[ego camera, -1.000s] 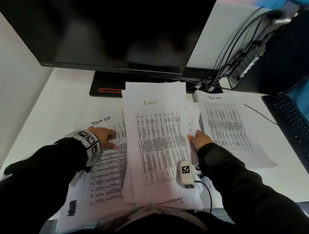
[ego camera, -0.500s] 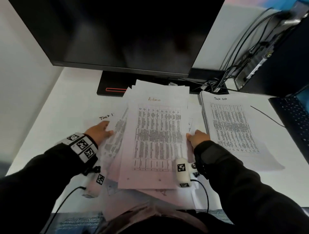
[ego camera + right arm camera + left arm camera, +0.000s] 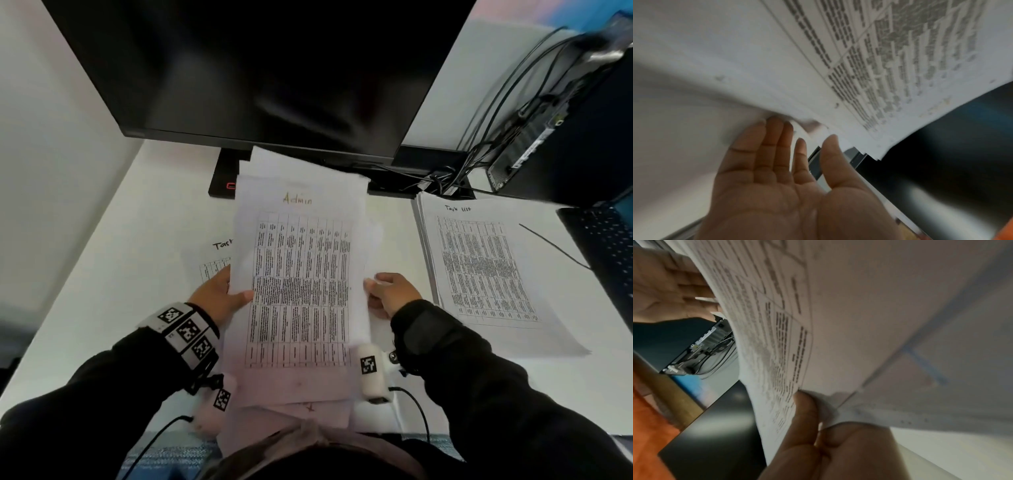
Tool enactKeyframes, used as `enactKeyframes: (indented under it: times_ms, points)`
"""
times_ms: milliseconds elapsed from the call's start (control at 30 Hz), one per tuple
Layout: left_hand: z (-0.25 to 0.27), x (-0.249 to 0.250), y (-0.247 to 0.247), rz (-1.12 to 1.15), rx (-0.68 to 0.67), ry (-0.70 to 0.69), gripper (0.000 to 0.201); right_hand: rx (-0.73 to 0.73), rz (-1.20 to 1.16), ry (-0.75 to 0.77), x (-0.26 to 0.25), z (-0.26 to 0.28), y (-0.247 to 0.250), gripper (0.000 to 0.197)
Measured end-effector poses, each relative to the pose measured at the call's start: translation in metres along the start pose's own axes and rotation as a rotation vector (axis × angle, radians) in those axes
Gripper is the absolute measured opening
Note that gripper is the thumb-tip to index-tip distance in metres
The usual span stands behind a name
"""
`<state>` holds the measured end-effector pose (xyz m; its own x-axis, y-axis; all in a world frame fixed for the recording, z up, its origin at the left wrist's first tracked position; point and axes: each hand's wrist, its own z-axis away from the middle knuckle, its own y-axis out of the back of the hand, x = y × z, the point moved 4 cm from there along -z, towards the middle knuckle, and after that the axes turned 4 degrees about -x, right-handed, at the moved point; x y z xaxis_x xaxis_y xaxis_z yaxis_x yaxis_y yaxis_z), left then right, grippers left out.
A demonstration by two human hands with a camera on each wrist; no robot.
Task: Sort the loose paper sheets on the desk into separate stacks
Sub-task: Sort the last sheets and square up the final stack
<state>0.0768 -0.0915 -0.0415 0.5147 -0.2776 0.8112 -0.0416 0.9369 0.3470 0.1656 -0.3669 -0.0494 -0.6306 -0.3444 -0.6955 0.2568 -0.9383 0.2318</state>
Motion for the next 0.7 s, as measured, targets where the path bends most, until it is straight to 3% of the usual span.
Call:
enactKeyframes:
  times_ms: [167,267,400,533,700]
  points:
    - [0.01,0.006,0.001,0.249,-0.052,-0.062,0.064,0.006,0.01,0.246,-0.028,0.034,0.005,0.048]
    - [0.012,0.013,0.0,0.294,-0.127,-0.121,0.095,-0.006,-0.149,0.387,-0.044,0.053,0.005,0.05]
    - [0.013,0.034,0.004,0.146,-0.167,-0.165,0.091,-0.016,0.015,0.549,-0.067,0.065,0.008,0.036]
    - [0.01,0.061,0.019,0.05,-0.01,-0.234,0.058,0.018,-0.015,0.679,-0.088,0.08,0.014,0.031]
    - [0.019,0.107,0.042,0.242,0.243,-0.447,0.051,0.025,-0.084,0.824,-0.108,0.095,0.018,0.035]
